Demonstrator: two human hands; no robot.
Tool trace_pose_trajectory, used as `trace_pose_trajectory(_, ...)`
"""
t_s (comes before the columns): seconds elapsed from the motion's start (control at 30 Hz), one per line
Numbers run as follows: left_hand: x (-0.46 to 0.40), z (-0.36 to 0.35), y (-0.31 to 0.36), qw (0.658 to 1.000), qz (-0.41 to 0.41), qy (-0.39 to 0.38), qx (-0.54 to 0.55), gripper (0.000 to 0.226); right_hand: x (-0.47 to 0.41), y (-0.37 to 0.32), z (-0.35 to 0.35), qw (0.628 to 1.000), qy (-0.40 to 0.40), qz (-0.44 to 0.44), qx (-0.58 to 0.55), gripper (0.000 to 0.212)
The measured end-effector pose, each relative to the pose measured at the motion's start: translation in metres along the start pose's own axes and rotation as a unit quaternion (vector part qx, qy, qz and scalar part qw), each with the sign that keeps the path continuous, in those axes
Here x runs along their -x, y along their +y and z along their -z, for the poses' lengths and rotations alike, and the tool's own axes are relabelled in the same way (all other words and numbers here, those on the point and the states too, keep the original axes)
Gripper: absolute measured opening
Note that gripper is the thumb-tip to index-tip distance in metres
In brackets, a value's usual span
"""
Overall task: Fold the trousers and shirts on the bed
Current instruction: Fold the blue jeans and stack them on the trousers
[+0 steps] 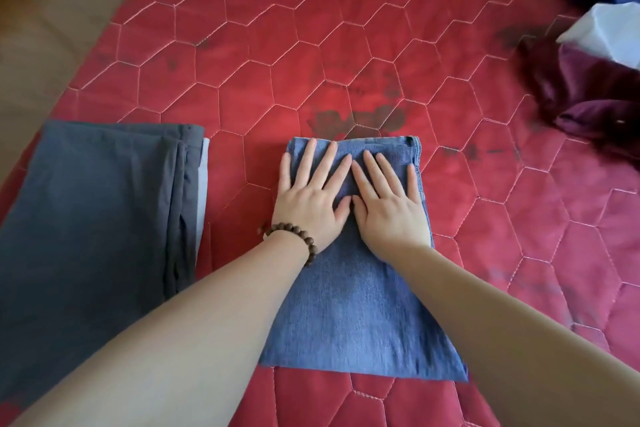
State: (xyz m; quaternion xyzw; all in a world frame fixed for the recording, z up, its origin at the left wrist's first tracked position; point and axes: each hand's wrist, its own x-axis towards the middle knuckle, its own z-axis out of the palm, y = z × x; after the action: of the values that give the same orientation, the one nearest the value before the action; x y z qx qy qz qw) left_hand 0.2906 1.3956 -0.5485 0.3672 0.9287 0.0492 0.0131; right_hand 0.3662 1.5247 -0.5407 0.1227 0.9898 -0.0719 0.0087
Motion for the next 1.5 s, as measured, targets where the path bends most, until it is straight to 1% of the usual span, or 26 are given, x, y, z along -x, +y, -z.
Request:
trace_pose_trajectory(0.1, -0.002, -0.008, -0.002, 1.000, 0.013, -0.015, -0.006, 0.066, 0.000, 0.006, -0.012, 0.999, 0.009, -0.031, 0.032, 0.056)
trace_pose_trajectory(0.2, -0.003, -0.012, -0.003, 1.000, 0.012, -0.020, 0.012, 0.068, -0.002, 0.007, -0.018, 0.999, 0.008, -0.042, 0.029, 0.058)
trace_pose_trajectory(0.27, -0.005, -0.011, -0.008, 0.998, 0.005, -0.033, 0.052, 0.069, -0.005, 0.009, -0.016, 0.999, -0.026, -0.039, 0.015, 0.060)
trace_pose_trajectory(0.37, -0.013, -0.001, -0.017, 0.985, 0.002, -0.076, 0.154, 0.069, -0.013, 0.017, -0.006, 0.995, -0.100, -0.023, -0.001, 0.061)
trace_pose_trajectory(0.4, -0.014, 0.003, -0.018, 0.982, 0.006, -0.082, 0.169, 0.067, -0.015, 0.017, -0.002, 0.993, -0.114, -0.024, -0.001, 0.061)
trace_pose_trajectory(0.47, -0.005, 0.010, -0.012, 0.989, 0.013, -0.061, 0.136, 0.063, -0.010, 0.009, 0.006, 0.995, -0.094, -0.044, 0.008, 0.060)
trace_pose_trajectory(0.53, 0.019, 0.008, 0.005, 0.995, 0.030, -0.030, 0.090, 0.059, 0.013, -0.010, 0.006, 0.998, -0.037, -0.058, 0.004, 0.057)
trace_pose_trajectory(0.6, 0.064, 0.000, 0.025, 0.998, 0.021, -0.023, 0.045, 0.057, 0.058, -0.033, -0.004, 1.000, -0.013, -0.026, -0.009, 0.056)
trace_pose_trajectory(0.67, 0.112, -0.007, 0.035, 0.999, 0.012, -0.022, 0.023, 0.059, 0.108, -0.044, -0.016, 1.000, -0.021, 0.004, -0.023, 0.057)
trace_pose_trajectory(0.77, 0.136, -0.008, 0.028, 0.998, 0.033, -0.027, 0.045, 0.063, 0.139, -0.027, -0.018, 0.999, -0.034, 0.014, -0.024, 0.060)
trace_pose_trajectory(0.8, 0.135, -0.008, 0.026, 0.997, 0.042, -0.030, 0.053, 0.064, 0.141, -0.015, -0.017, 0.999, -0.037, -0.008, -0.007, 0.061)
trace_pose_trajectory(0.87, 0.130, -0.006, 0.025, 0.994, 0.060, -0.021, 0.087, 0.063, 0.139, 0.009, -0.009, 0.993, -0.039, -0.112, -0.007, 0.060)
trace_pose_trajectory(0.9, 0.128, -0.006, 0.024, 0.988, 0.084, -0.006, 0.126, 0.061, 0.137, 0.018, -0.008, 0.985, -0.051, -0.165, -0.028, 0.059)
trace_pose_trajectory(0.93, 0.127, -0.006, 0.023, 0.977, 0.118, 0.021, 0.174, 0.058, 0.138, 0.023, -0.008, 0.977, -0.063, -0.196, -0.052, 0.059)
trace_pose_trajectory(1.0, 0.123, -0.002, 0.020, 0.948, 0.176, 0.068, 0.256, 0.056, 0.139, 0.023, -0.006, 0.977, -0.063, -0.189, -0.079, 0.059)
trace_pose_trajectory(1.1, 0.115, 0.006, 0.022, 0.932, 0.205, 0.095, 0.283, 0.055, 0.132, 0.019, 0.004, 0.975, -0.010, -0.157, -0.156, 0.060)
trace_pose_trajectory(1.13, 0.112, 0.008, 0.022, 0.921, 0.225, 0.092, 0.303, 0.056, 0.128, 0.019, 0.007, 0.967, 0.005, -0.164, -0.192, 0.061)
trace_pose_trajectory(1.2, 0.111, 0.014, 0.019, 0.892, 0.264, 0.058, 0.362, 0.058, 0.125, 0.017, 0.014, 0.940, -0.007, -0.203, -0.275, 0.068)
trace_pose_trajectory(1.23, 0.113, 0.019, 0.017, 0.882, 0.268, 0.034, 0.385, 0.058, 0.124, 0.016, 0.018, 0.927, -0.029, -0.219, -0.302, 0.073)
trace_pose_trajectory(1.33, 0.124, 0.042, 0.013, 0.866, 0.243, -0.032, 0.435, 0.051, 0.131, 0.020, 0.033, 0.917, -0.113, -0.219, -0.315, 0.082)
trace_pose_trajectory(1.37, 0.130, 0.051, 0.013, 0.864, 0.238, -0.051, 0.440, 0.049, 0.134, 0.023, 0.039, 0.905, -0.135, -0.224, -0.337, 0.083)
trace_pose_trajectory(1.43, 0.143, 0.064, 0.016, 0.872, 0.243, -0.071, 0.420, 0.048, 0.142, 0.026, 0.049, 0.884, -0.166, -0.224, -0.375, 0.077)
trace_pose_trajectory(1.5, 0.151, 0.075, 0.015, 0.890, 0.235, -0.068, 0.384, 0.050, 0.149, 0.018, 0.061, 0.892, -0.161, -0.207, -0.368, 0.068)
